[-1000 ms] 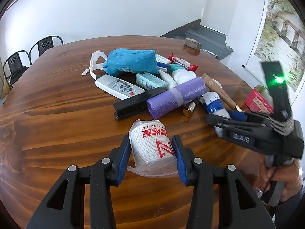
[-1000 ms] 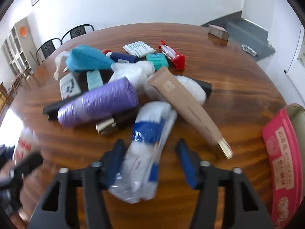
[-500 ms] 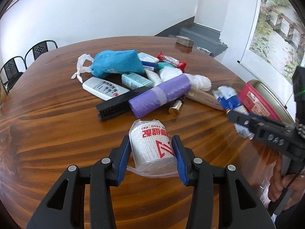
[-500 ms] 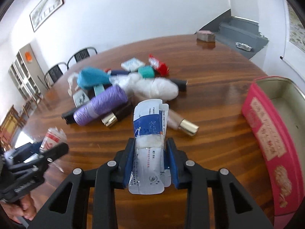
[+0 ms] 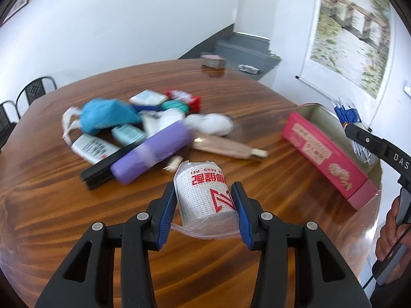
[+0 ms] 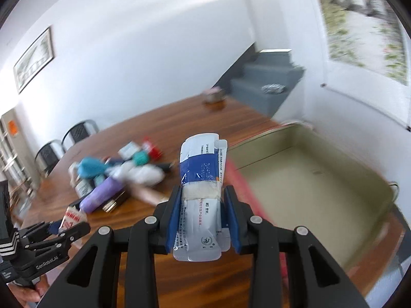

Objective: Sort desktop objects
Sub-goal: 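Carry the white bandage roll with the left tool while the right tool carries the ointment tube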

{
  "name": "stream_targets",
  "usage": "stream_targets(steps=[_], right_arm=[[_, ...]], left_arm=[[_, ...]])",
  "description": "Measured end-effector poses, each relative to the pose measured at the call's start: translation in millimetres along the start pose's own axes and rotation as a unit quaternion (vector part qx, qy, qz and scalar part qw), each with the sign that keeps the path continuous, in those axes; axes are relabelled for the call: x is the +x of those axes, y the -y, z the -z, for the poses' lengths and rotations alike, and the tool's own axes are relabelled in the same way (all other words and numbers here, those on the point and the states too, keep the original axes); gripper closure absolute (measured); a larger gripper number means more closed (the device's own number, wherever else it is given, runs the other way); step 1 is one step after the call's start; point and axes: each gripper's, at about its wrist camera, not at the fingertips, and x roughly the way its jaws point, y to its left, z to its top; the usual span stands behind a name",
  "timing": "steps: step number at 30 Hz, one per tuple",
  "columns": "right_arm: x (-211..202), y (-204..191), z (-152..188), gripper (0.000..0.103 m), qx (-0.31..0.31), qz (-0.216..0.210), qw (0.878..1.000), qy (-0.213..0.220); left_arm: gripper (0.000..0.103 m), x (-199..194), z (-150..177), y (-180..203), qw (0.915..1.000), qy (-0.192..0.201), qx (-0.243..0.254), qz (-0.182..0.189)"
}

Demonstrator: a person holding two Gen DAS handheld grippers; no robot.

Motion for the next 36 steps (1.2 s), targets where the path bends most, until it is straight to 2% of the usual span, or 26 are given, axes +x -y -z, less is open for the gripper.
stream_targets(steps=[3,7,15,23,30,36], right_arm=[[-9.7,24.1,-5.7,0.067,0.011,0.032,0.999,0.016],[-12.9,61.8,-7.7,0.067,0.042,0.061,0.997,0.016],[-12.9,104.4,1.2,0.066,0.080,0.079,0.994,0.012],[-8.6,117.4,3.9,0.066,0.076,0.077,0.994,0.007],[-4.1,122.7,4.7,0.066,0.074,0.069,0.995,0.000],[-5.6,131.1,6.0,0.064,0.081,0.079,0.994,0.000]], left_arm=[[0.056,-2.4,-9.7,26.0,0.9997,0.010,0.020,0.014],[0.056,-2.4,-22.6,55.3,0.9985,0.017,0.037,0.036],[0.056,3.8,-44.3,114.3,0.9941,0.025,0.077,0.073],[0.056,18.4,-63.4,159.6,0.9891,0.027,0.102,0.103],[0.056,42.4,-76.5,193.1,0.9851,0.014,0.113,0.129],[0.056,64.7,-84.2,211.1,0.9831,-0.001,0.113,0.144]])
